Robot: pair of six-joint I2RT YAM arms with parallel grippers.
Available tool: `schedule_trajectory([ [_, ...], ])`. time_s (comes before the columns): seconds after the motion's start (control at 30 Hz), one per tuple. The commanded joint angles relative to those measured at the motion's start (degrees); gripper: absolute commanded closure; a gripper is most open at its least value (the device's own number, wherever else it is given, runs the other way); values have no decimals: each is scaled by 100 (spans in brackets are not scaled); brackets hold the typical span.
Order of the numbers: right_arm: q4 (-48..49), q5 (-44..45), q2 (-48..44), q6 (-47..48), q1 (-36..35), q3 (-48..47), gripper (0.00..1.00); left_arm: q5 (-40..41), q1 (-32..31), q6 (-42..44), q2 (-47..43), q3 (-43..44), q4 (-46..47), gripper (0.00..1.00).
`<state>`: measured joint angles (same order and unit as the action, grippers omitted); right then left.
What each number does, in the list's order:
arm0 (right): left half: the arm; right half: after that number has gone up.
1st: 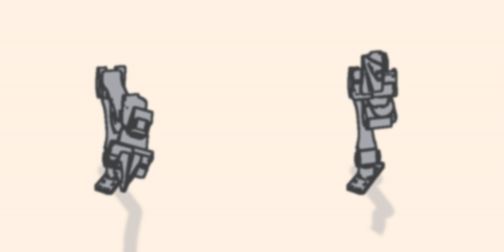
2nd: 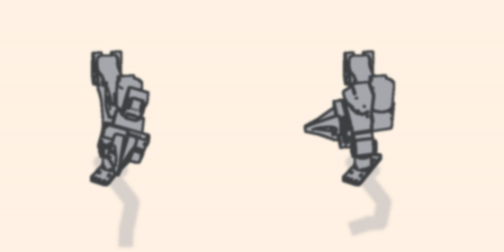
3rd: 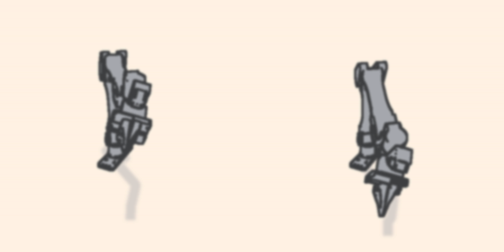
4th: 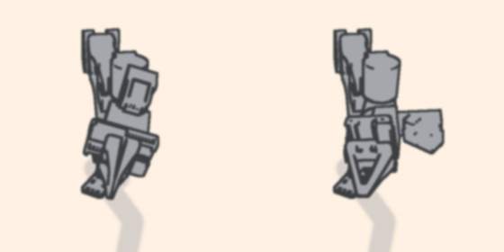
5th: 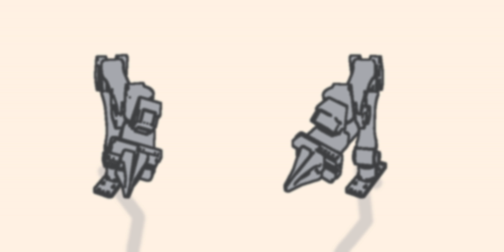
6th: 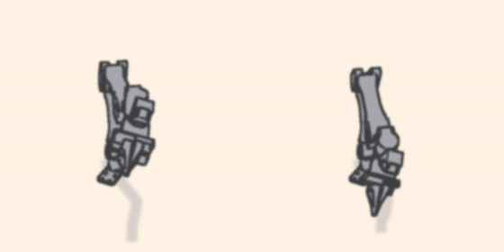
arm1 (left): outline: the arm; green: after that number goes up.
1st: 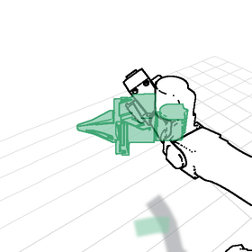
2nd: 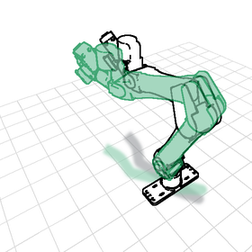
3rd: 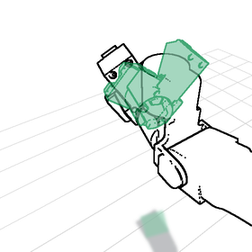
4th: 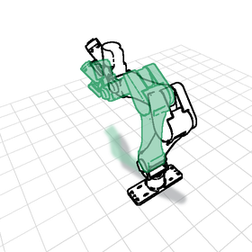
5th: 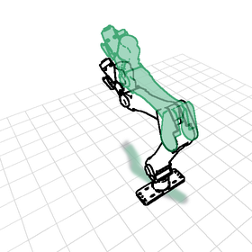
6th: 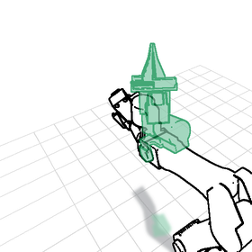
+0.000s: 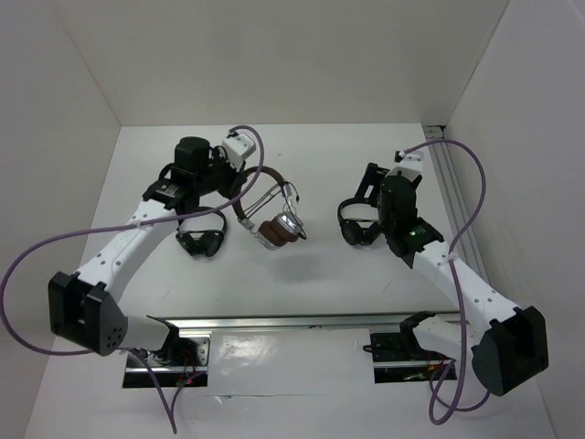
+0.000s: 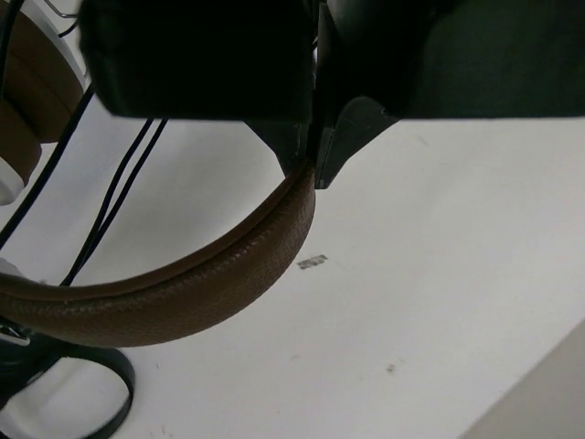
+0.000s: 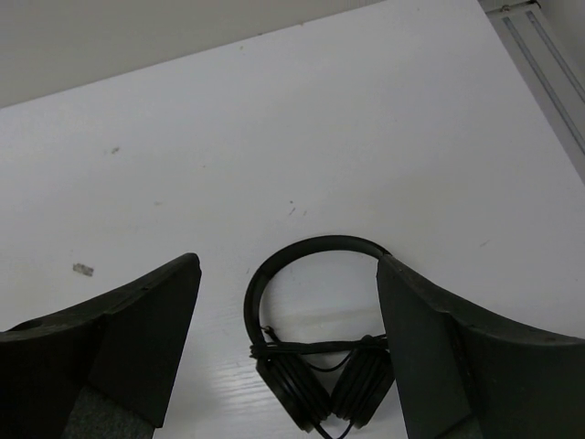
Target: Wrap the headphones
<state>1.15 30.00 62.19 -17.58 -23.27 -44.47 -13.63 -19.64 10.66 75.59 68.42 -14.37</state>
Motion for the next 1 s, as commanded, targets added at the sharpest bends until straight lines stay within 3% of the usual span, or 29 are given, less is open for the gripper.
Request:
schedule_trajectory([
  [0.0, -141, -284, -304, -105, 15, -123, 15, -1149, 30, 726, 542, 373, 286, 100],
  [0.27, -141, -539, -577, -52, -99, -62, 15, -764, 30, 1105, 1467, 962, -242, 100],
  [0.67, -88, -592, -630, 53, -266, -9, 15, -1826, 30, 2036, 2424, 1323, -1041, 100],
  [0.87, -88, -653, -630, 53, -266, 43, 15, -1941, 30, 2107, 3241, 2060, -1584, 100],
  [0.97, -88, -653, -682, 53, -319, 43, 15, -1627, -40, 2107, 3585, 2281, -1586, 100],
])
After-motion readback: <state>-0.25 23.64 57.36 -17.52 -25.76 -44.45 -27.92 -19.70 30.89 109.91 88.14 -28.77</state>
